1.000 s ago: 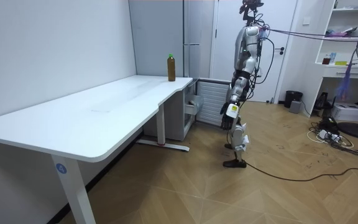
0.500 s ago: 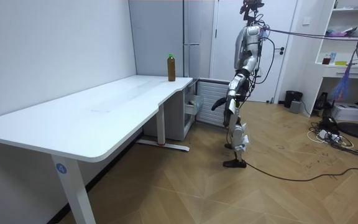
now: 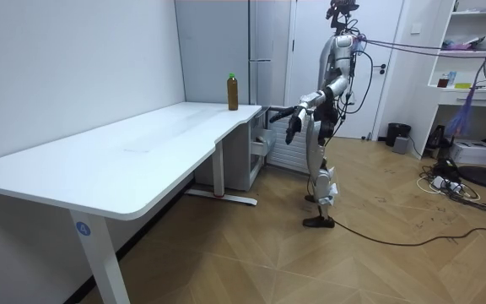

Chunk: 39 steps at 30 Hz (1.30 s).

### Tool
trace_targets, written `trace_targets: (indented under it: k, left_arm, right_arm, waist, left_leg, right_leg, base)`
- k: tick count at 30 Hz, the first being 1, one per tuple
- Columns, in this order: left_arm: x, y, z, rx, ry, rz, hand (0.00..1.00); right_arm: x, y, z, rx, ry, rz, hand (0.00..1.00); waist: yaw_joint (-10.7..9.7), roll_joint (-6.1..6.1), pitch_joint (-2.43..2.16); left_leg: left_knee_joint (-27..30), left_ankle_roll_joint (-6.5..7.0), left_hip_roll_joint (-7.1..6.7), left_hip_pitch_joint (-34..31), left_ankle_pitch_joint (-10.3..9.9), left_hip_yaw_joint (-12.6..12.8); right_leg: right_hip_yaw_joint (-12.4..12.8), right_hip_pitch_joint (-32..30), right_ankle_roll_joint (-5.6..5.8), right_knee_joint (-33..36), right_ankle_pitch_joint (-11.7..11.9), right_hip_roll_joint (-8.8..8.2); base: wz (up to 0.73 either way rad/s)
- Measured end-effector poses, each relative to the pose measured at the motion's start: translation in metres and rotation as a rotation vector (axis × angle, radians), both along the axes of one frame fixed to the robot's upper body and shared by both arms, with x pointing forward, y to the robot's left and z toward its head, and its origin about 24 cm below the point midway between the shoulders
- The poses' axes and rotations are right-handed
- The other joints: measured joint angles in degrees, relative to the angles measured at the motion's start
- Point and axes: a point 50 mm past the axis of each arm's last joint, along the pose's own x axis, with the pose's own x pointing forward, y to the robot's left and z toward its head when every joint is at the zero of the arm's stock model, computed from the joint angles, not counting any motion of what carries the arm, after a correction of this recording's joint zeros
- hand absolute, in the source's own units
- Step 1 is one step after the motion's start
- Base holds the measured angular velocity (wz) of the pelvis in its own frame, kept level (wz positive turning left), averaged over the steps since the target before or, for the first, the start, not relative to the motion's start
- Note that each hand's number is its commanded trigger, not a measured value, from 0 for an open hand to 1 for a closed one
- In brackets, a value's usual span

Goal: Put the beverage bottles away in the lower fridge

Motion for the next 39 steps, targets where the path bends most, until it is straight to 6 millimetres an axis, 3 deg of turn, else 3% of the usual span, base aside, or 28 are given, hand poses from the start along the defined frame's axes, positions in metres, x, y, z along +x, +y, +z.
trace_targets:
  k: [7, 17, 22, 28, 39]
  left_arm:
    - [0.021, -0.004, 0.043, 0.178, -0.13, -0.094, 0.0]
    - [0.038, -0.013, 0.055, 0.207, -0.184, -0.178, 0.0]
    - [0.051, -0.019, 0.079, 0.238, -0.299, -0.251, 0.0]
    - [0.061, -0.027, 0.081, 0.224, -0.323, -0.364, 0.0]
    - [0.074, -0.043, 0.08, 0.194, -0.333, -0.611, 0.0]
  right_arm:
    - [-0.007, 0.0, 0.0, 0.028, 0.027, 0.026, 0.0]
    - [-0.012, 0.001, 0.0, 0.043, 0.057, 0.05, 0.0]
    - [-0.018, 0.002, -0.001, 0.051, 0.094, 0.045, 0.0]
    - [-0.013, 0.002, -0.001, 0.067, 0.106, 0.097, 0.0]
    - [-0.017, 0.006, -0.002, 0.108, 0.173, 0.176, 0.0]
  waist:
    - [-0.91, -0.51, 0.06]
    - [-2.08, -0.4, 0.26]
    - [-2.47, -0.06, 0.23]
    - [-4.03, 0.14, 0.35]
    - [-4.86, 0.53, 0.66]
  left_leg:
    - [-0.28, -0.02, 0.0, 0.09, 0.01, -0.19]
    - [-0.37, -0.03, 0.02, -0.05, 0.0, -0.37]
    - [-0.29, -0.06, 0.17, 0.15, -0.02, -0.31]
    - [-0.32, -0.06, 0.19, 0.25, -0.02, 0.15]
    - [-0.49, -0.13, 0.51, 0.09, -0.06, 1.93]
  right_leg:
    - [0.35, -0.32, 0.0, -0.06, 0.0, 0.08]
    - [0.68, -0.73, 0.0, -0.07, 0.0, 0.2]
    - [0.93, -0.68, -0.1, -0.02, 0.06, 0.33]
    - [1.93, -0.81, -0.15, 0.01, 0.09, 0.44]
    - [3.76, -1.72, -0.37, 0.31, 0.23, 0.75]
  base:
    - [-0.01]
    - [-0.03]
    - [-0.01]
    - [-0.04]
    - [-0.08]
